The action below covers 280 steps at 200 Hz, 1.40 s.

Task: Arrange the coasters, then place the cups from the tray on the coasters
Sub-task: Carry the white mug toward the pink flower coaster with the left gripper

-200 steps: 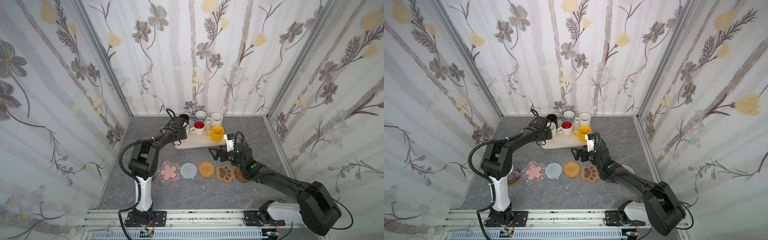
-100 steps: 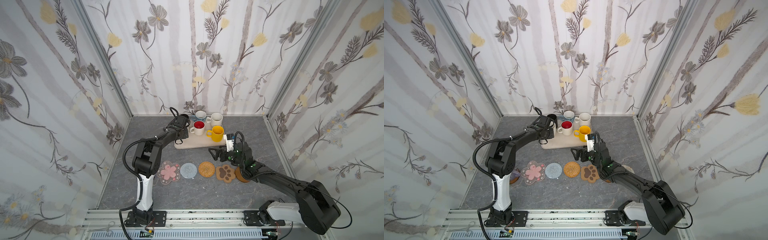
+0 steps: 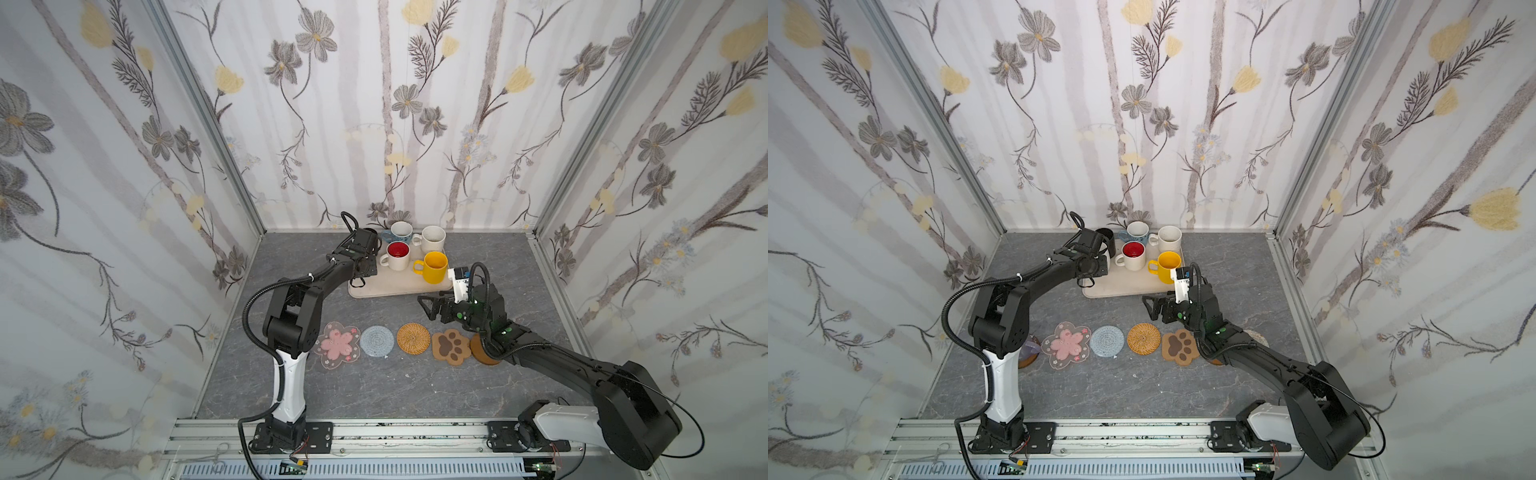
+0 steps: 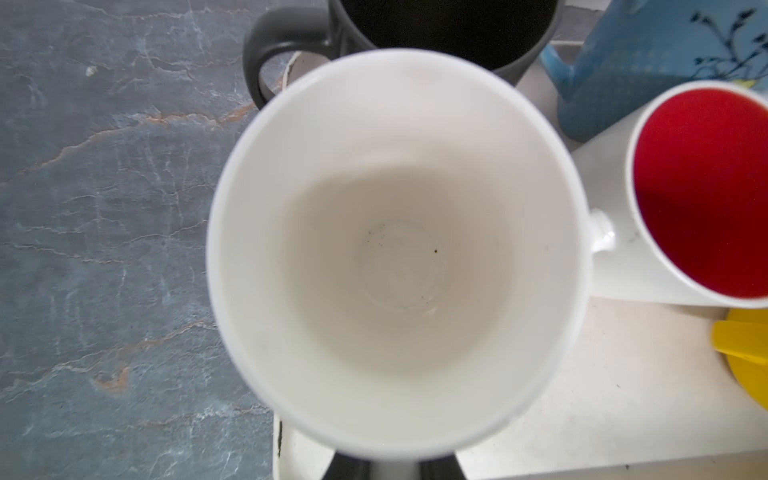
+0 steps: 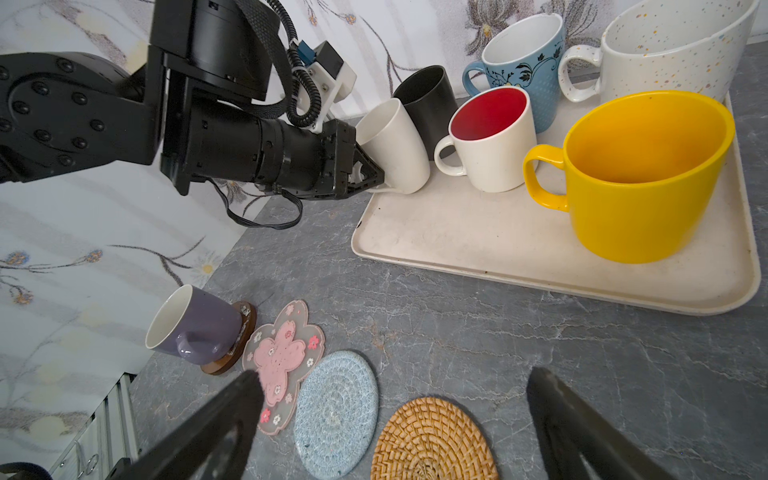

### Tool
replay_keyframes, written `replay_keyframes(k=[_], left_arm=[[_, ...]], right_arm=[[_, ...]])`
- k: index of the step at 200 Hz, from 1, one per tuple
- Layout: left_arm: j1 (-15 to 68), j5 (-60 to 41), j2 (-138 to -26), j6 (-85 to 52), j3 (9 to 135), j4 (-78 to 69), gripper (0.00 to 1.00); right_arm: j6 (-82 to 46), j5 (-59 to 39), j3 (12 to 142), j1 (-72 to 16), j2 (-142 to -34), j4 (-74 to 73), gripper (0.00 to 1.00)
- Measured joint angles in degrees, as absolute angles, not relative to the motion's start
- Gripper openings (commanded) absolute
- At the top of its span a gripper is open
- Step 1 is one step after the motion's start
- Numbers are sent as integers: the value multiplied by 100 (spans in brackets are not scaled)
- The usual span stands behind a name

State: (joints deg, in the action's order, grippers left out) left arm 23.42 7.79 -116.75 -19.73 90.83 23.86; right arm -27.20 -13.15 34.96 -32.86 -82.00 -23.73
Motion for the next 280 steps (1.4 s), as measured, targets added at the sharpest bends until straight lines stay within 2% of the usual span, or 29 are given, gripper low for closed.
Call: replay_keyframes(k=[81, 195, 280], left_arm=[[2467, 814, -10809, -2141, 8720, 2571, 0], [3111, 1055, -8145, -2976, 6416, 3225, 0], [3795, 1428, -6928, -3763, 5306, 3944, 0]], right_arm=[[-2740, -1315, 3492, -3251, -8167, -2373, 100], [-2742, -1313, 3459, -3212, -8143, -2403, 100], [-2744, -1358, 3459, -3212, -8307, -2578, 100]])
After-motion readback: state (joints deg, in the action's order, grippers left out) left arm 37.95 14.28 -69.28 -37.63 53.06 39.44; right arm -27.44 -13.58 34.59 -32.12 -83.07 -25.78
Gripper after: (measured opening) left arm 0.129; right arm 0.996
